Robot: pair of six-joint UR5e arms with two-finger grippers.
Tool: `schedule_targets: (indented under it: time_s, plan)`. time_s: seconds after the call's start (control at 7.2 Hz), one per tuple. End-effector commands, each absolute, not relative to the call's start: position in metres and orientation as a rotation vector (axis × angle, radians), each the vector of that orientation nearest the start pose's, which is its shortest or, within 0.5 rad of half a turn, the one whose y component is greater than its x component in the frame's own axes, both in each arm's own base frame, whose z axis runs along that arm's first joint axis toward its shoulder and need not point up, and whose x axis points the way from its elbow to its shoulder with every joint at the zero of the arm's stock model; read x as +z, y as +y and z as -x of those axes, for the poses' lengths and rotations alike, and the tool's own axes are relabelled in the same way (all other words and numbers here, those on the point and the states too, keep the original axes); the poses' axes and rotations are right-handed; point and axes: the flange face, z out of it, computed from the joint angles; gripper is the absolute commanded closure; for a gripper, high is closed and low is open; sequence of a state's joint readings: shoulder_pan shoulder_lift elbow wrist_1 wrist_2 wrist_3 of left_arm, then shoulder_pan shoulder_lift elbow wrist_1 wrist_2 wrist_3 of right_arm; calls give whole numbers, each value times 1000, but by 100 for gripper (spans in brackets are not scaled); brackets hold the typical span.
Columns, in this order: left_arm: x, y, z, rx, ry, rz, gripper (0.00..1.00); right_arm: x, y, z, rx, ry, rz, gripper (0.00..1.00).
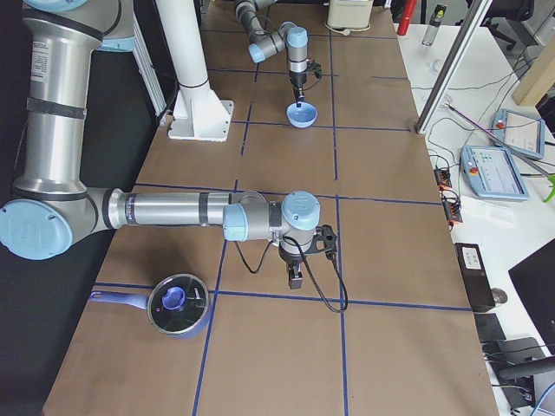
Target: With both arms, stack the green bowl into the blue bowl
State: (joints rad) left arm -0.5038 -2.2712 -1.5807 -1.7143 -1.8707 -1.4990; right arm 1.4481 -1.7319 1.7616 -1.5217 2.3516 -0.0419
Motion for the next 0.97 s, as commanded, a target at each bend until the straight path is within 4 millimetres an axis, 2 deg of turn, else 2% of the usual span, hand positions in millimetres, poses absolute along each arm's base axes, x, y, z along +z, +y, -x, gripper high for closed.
schedule_targets:
  time_s: [0.0, 0.14, 0.28, 0.42, 0.56, 0.69, 0.83]
  plan:
    - [215, -430, -569, -266, 903, 28, 12, 626, -435, -10, -192, -784, -57, 0]
    - [208, -431, -552, -220, 911, -2, 0, 613, -445, -9, -203, -787, -84, 0]
    - [218, -456, -510, -167, 865, 12, 0, 607, -447, -8, -194, -789, -90, 0]
    - [238, -478, -434, -77, 851, 17, 0, 594, -447, -7, -114, -817, -71, 0]
    - [276, -488, -353, 34, 826, -41, 0, 571, -447, 5, -51, -831, -57, 0]
    - [328, -503, -277, 122, 777, -73, 0, 558, -445, 22, -27, -837, -34, 0]
    - [390, -519, -187, 215, 736, -113, 0, 553, -444, 36, -3, -854, -49, 0]
